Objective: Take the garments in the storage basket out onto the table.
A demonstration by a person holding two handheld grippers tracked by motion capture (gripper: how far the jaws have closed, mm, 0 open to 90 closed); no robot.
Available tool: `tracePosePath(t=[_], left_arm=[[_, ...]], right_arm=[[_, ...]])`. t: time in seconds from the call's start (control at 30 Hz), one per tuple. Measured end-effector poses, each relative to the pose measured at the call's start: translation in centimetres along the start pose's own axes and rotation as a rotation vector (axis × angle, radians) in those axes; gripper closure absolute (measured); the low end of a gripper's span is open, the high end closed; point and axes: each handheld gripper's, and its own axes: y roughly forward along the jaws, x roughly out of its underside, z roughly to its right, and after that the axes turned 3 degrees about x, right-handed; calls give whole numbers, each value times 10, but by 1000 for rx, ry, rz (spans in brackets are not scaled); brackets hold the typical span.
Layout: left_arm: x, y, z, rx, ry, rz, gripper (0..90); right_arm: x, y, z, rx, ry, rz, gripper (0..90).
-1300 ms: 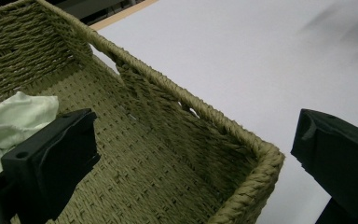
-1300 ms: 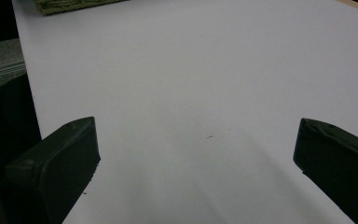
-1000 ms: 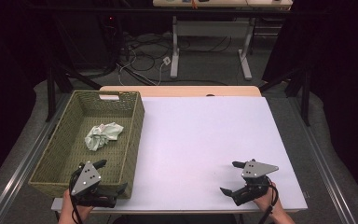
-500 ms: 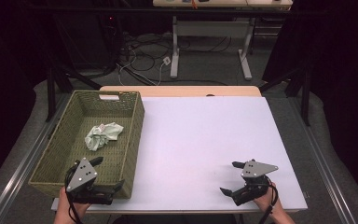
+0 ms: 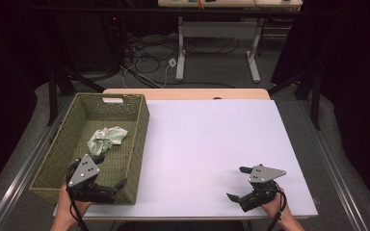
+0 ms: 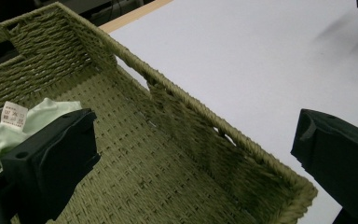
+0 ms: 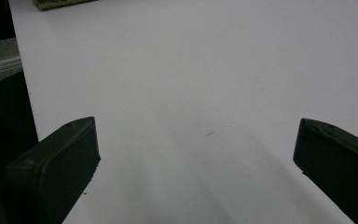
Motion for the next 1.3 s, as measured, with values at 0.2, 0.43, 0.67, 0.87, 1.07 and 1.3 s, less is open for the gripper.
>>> tracePosePath(t=[0.2,0.43,0.67,0.87,1.07,1.3], left_arm=[[-6,2,-8,-7,-5,-13,0],[-10,7,-21,-15,-17,-39,0],[-15,15,-37,-6,-49,-63,0],[-16,20,-49,-12,-60,-96,0],[-17,28,-62,-33,-76,-119,0],[-18,37,-78,-44,-83,-160,0]], right_arm=[[0,1,0,-9,-1,-5,0],[-1,3,0,-18,-3,-10,0],[-1,4,1,-23,-3,-5,0],[-1,3,1,-25,-7,-20,0],[-1,4,1,-24,0,-17,0],[-1,4,0,-20,-7,-24,0]])
